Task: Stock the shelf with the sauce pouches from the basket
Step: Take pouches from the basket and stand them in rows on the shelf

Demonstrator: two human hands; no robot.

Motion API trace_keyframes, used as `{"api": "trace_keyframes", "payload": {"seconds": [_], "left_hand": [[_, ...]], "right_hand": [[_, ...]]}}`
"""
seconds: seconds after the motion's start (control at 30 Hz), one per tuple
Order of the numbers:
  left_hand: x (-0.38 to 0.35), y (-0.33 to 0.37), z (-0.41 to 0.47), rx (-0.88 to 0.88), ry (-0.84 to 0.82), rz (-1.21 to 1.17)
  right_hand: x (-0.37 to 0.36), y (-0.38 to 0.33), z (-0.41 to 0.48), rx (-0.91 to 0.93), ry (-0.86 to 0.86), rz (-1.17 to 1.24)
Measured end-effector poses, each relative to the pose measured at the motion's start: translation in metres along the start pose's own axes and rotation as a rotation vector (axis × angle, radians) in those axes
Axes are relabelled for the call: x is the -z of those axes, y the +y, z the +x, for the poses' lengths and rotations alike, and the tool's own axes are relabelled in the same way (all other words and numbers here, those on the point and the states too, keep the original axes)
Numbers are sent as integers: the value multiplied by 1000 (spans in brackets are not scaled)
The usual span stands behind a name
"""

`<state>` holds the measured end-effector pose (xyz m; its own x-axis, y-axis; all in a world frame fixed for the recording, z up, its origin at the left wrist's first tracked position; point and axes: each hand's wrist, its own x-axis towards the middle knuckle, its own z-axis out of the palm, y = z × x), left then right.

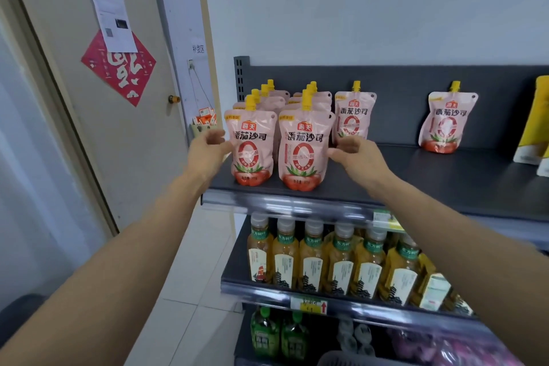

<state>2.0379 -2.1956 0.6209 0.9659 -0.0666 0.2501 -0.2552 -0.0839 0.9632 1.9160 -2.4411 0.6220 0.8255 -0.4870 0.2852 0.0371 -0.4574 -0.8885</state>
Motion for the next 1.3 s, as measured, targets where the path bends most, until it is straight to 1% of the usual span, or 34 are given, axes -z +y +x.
{"api": "trace_keyframes", "payload": {"seconds": [0.07, 0.17, 0.3, 0.37, 0.53, 0.6, 0.67, 0.73, 0.87, 0.93, 1.0, 1.03, 1.07, 1.1, 1.13, 1.17, 1.2, 1.27, 1.3], "left_hand": [[-4, 6, -22, -50, 53, -21], [-21, 13, -60, -116, -2, -21], [-64, 12, -127, -221, -220, 70], [-87, 2, -158, -207, -356, 112], [-139, -51, -218, -15, -701, 252], [-153, -76, -239, 55, -824, 318], [-164, -102, -256, 146, -898, 370], [-173, -126, -272, 232, -930, 403], [-189, -172, -304, 355, -1026, 478], [-196, -196, -320, 489, -1068, 465], [-202, -217, -331, 642, -1072, 422], [-203, -225, -337, 621, -1075, 449], [-206, -233, -341, 514, -1088, 520], [-209, -241, -344, 505, -1106, 550], [-211, -249, -345, 512, -1134, 614], [-215, -256, -348, 651, -1114, 607], [-217, -263, -350, 766, -1024, 587], [-219, -281, -350, 709, -1007, 623], [-222, -294, -350, 652, -1047, 664]], "right_hand": [[12, 5, -22, 59, 64, -66], [29, 12, -57, 147, 97, -160], [55, 35, -109, 164, 60, -230], [67, 55, -133, 129, 22, -258], [93, 128, -183, -82, -152, -311], [101, 158, -198, -217, -222, -333], [106, 186, -209, -367, -295, -332], [107, 211, -220, -465, -352, -330], [104, 253, -244, -535, -488, -406], [101, 271, -258, -583, -547, -453], [97, 289, -269, -632, -563, -442], [96, 298, -274, -648, -567, -442], [95, 307, -278, -659, -577, -456], [95, 315, -281, -669, -587, -468], [94, 325, -283, -674, -592, -478], [94, 335, -285, -684, -600, -484], [93, 345, -287, -686, -613, -494], [90, 363, -289, -692, -637, -525], [88, 373, -289, -698, -639, -539]]}}
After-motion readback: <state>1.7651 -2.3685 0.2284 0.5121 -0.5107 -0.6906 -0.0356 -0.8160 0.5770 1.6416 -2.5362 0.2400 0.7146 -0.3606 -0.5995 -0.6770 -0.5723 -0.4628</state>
